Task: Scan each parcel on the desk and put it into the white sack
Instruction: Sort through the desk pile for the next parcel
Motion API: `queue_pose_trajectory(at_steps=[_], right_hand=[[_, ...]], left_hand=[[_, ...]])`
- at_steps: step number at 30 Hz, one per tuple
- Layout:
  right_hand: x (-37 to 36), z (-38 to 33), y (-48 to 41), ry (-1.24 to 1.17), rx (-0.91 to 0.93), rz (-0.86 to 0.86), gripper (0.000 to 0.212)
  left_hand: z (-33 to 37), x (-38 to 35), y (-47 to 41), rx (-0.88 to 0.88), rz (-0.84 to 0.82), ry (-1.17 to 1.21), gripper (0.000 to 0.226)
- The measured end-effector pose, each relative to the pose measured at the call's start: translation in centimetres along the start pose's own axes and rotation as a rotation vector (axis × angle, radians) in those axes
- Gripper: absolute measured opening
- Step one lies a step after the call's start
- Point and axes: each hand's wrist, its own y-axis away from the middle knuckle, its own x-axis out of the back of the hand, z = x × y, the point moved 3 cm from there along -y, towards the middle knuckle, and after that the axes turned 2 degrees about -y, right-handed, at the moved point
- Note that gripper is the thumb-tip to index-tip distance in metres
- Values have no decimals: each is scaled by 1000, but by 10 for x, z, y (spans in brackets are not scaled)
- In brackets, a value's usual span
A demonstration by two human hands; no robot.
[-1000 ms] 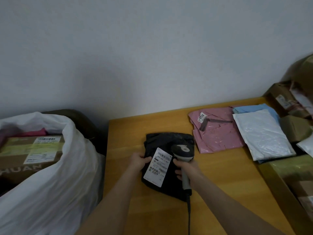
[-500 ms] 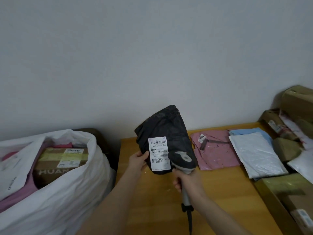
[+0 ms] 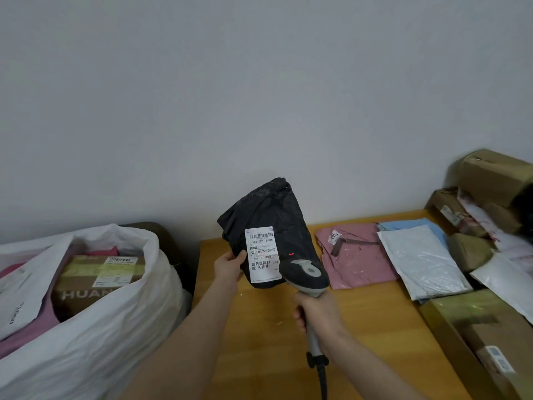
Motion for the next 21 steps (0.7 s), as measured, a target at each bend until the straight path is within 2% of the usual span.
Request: queue_pose_trajectory(at_steps=[21], right_hand=[[14, -7, 6, 32, 15, -47, 17]], left_hand=[[7, -4, 24, -66, 43, 1, 38]])
